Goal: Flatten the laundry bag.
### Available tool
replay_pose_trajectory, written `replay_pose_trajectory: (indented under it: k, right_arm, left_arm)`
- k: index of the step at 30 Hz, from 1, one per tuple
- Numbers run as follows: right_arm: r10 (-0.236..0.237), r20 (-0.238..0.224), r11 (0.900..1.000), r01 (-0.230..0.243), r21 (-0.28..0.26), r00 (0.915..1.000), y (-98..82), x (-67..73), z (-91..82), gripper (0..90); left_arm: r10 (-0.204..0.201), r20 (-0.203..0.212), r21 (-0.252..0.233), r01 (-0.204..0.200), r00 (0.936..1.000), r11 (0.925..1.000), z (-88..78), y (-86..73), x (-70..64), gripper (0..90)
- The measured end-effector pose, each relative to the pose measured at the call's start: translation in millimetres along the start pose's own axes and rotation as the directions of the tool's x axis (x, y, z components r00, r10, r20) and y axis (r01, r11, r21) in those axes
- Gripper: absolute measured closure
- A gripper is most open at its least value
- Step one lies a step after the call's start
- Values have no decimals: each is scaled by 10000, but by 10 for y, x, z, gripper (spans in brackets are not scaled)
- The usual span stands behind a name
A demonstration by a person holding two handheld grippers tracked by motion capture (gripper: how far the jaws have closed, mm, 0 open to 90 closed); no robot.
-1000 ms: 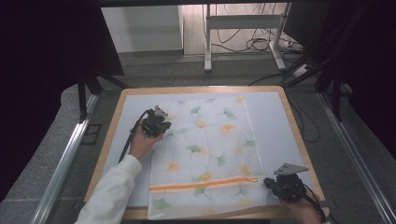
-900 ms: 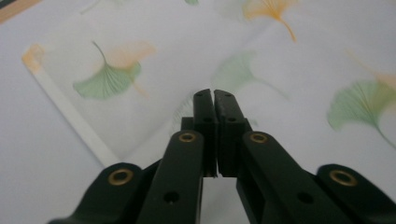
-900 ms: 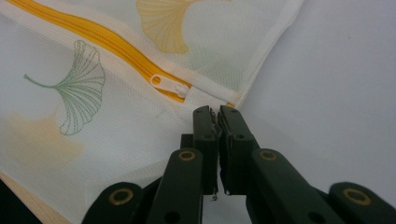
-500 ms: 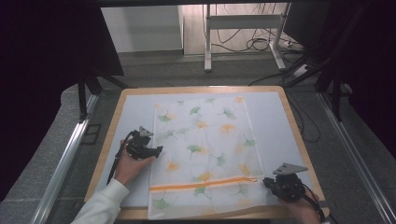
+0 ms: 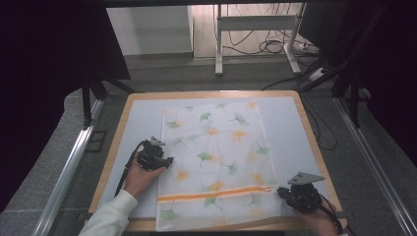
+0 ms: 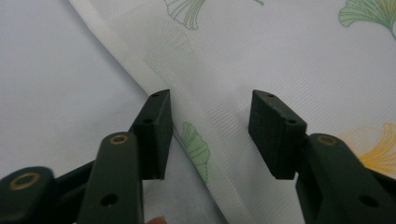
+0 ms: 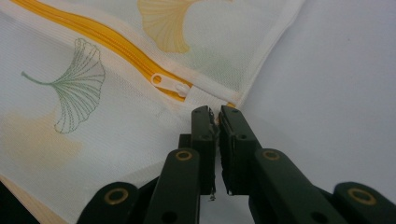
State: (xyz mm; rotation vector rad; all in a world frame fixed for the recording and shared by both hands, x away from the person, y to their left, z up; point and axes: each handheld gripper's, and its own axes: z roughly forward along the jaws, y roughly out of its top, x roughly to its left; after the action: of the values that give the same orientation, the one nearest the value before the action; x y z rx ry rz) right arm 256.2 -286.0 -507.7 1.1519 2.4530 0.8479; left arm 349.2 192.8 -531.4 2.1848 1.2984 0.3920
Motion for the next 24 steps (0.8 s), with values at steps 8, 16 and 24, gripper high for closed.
replay_pose_trajectory:
  k: [8, 16, 24]
  right_arm:
    - [-78, 21, 10000, 78, 22, 10000, 8, 4, 2, 835]
    - [-33, 13, 10000, 33, -60, 10000, 24, 13, 0, 846]
    - [-350, 116, 9993, 352, -146, 9993, 160, 30, 113, 864]
  left_arm:
    - [566, -114, -170, -568, 9983, 9982, 21, 29, -62, 826]
    - [645, 70, -271, -642, 9979, 9976, 30, 47, -7, 888]
    - [564, -56, -273, -565, 9984, 9980, 106, 162, 160, 891]
